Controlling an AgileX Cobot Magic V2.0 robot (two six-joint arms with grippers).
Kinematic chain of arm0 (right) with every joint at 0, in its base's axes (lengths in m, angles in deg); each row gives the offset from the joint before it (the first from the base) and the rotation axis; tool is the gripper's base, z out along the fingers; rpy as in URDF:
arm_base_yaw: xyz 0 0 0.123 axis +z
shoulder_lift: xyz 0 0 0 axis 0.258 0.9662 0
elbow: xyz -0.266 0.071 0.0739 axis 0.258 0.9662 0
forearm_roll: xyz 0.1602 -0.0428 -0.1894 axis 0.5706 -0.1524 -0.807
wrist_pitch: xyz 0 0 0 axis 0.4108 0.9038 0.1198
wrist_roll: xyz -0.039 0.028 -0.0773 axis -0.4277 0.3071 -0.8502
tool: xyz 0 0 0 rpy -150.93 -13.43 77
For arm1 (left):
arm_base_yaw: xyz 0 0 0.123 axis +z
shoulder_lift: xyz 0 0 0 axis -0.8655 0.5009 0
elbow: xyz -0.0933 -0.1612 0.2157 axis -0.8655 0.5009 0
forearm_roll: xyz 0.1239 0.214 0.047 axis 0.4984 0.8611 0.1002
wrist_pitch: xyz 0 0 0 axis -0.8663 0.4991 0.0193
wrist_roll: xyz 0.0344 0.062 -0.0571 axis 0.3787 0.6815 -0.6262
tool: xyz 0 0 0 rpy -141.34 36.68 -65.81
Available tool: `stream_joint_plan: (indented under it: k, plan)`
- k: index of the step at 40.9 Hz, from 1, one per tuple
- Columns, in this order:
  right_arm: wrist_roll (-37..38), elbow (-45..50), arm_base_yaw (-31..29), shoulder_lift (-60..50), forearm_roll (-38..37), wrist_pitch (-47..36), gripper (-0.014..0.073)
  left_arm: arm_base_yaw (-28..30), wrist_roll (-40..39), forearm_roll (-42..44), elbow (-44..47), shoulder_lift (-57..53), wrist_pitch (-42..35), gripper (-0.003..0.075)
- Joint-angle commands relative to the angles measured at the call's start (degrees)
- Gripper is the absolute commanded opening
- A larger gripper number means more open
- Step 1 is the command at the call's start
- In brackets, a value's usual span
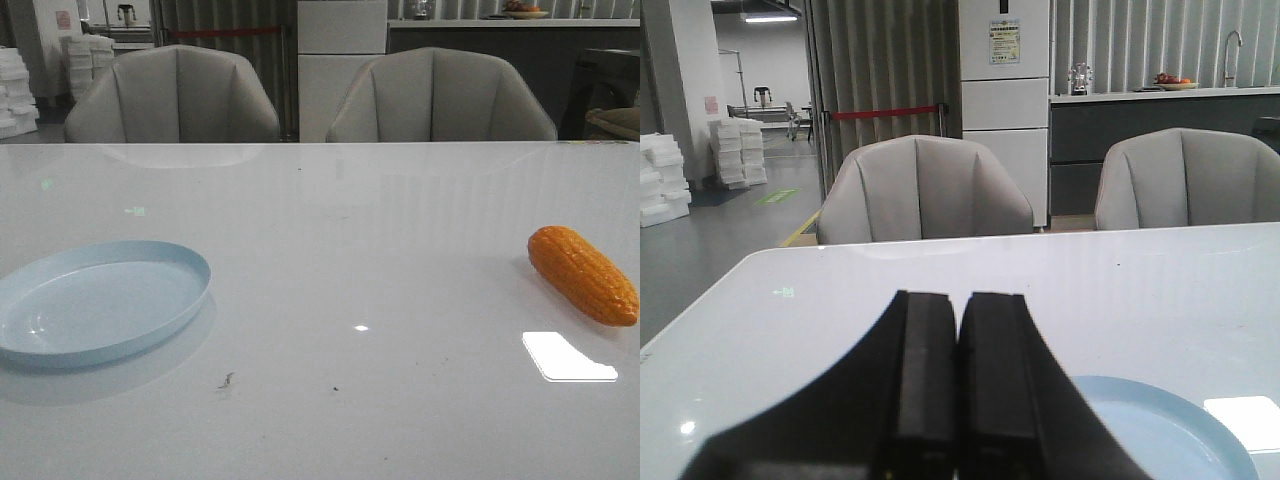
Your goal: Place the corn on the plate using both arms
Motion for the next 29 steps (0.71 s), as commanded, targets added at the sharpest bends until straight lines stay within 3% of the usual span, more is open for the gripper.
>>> stream_joint_plan:
  k: [1, 29]
  plan:
    - [-0.1, -1.3, 0.1, -0.5, -0.2, -4.8, 0.0066, -0.4, -0.5, -0.4, 2.2, -0.9, -5.0, 0.0089]
    - [-0.1, -1.3, 0.1, -0.5, -0.2, -4.8, 0.0066, -0.4, -0.5, -0.4, 2.2, -0.9, -4.2, 0.0089]
